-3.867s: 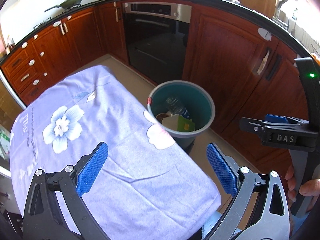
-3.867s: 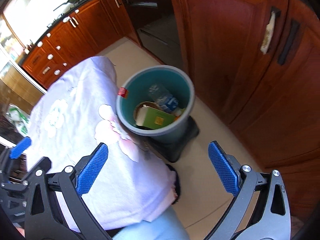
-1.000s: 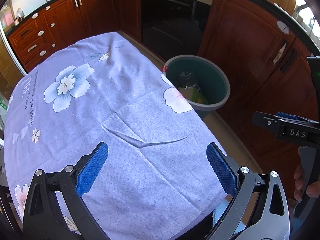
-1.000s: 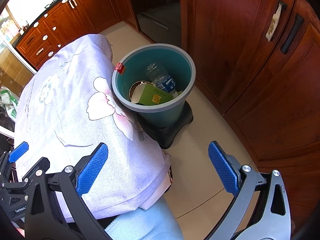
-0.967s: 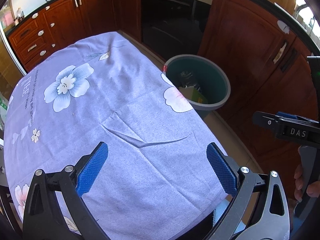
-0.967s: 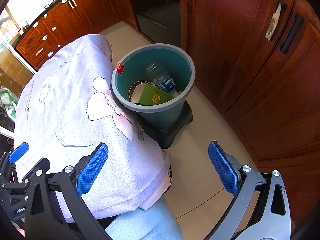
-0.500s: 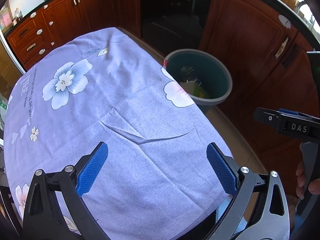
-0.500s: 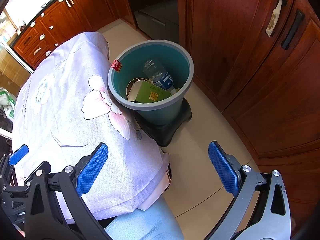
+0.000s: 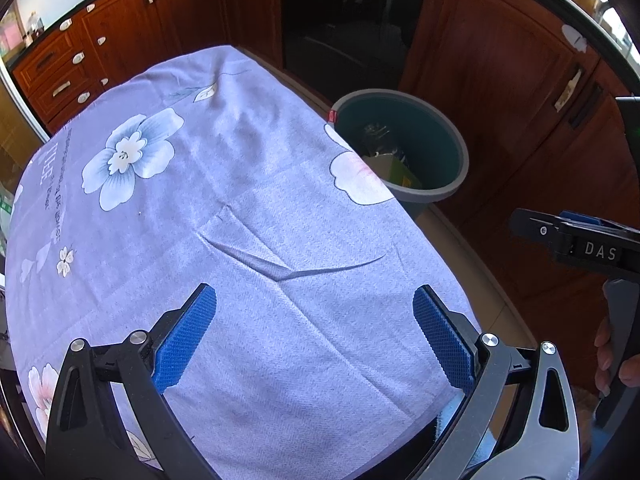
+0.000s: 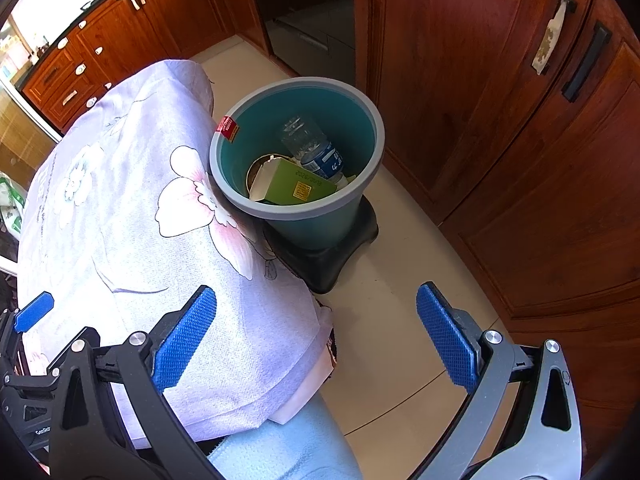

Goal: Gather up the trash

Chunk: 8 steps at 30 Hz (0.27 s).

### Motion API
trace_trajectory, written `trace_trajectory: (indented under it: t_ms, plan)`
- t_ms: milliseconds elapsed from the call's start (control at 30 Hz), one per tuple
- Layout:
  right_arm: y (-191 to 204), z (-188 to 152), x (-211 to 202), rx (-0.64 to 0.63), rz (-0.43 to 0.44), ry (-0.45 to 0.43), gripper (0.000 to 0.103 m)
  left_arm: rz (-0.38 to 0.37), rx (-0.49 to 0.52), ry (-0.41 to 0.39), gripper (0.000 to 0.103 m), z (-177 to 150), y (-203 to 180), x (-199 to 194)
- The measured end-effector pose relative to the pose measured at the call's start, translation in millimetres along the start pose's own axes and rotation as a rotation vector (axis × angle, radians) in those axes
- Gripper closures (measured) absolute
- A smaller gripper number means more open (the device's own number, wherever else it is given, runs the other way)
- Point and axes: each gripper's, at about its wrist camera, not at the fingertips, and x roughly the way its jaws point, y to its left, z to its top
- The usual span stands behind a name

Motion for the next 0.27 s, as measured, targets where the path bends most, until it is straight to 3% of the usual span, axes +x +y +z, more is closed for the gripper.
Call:
trace_trajectory:
  t_ms: [267]
  plan:
    - [-0.1, -0.3, 0.9, 0.001, -0.011, 0.001, 0.007, -0.005, -0.026, 0.023, 0.004, -1.6, 5.2, 5.9]
